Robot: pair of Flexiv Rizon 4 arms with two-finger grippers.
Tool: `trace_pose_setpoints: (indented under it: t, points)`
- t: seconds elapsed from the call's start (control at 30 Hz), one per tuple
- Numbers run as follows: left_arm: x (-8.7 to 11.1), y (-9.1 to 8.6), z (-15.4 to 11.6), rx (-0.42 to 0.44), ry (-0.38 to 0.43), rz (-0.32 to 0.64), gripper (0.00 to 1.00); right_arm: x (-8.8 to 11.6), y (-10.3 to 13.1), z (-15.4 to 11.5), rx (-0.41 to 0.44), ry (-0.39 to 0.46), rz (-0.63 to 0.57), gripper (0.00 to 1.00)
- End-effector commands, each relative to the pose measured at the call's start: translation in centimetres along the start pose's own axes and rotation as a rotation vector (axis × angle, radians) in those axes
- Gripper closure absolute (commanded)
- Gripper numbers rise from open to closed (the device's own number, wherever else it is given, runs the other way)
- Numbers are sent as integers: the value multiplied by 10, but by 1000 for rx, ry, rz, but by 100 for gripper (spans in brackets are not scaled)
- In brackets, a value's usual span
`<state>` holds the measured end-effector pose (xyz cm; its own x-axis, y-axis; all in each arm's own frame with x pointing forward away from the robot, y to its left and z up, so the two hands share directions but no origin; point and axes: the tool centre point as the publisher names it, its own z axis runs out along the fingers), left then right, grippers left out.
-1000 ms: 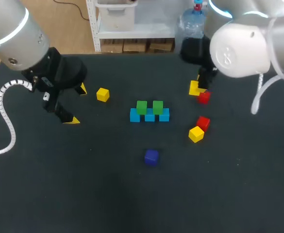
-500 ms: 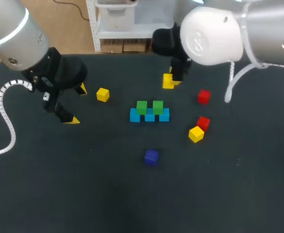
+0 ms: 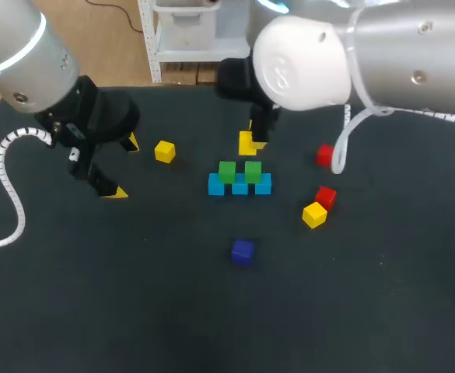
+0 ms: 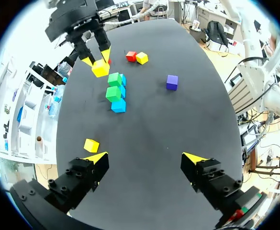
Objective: Place the blue cubes, place green cubes on the blue cubes, place the yellow cubes on the green cubes, then place the red cubes on the yellow cubes, and place purple cube on the red cubes.
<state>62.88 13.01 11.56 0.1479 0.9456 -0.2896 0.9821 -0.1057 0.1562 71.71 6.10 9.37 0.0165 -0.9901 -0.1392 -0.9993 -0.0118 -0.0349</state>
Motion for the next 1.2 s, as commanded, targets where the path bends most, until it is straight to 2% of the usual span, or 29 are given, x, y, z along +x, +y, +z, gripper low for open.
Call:
trace_pose_setpoints:
  t: [0.03, 1.2]
  points:
    - [1, 0, 0, 0, -3, 3, 0, -5, 1, 4, -2, 8, 5, 100]
    - [1, 0, 0, 0, -3, 3, 0, -7, 9, 24, -35, 17, 28, 100]
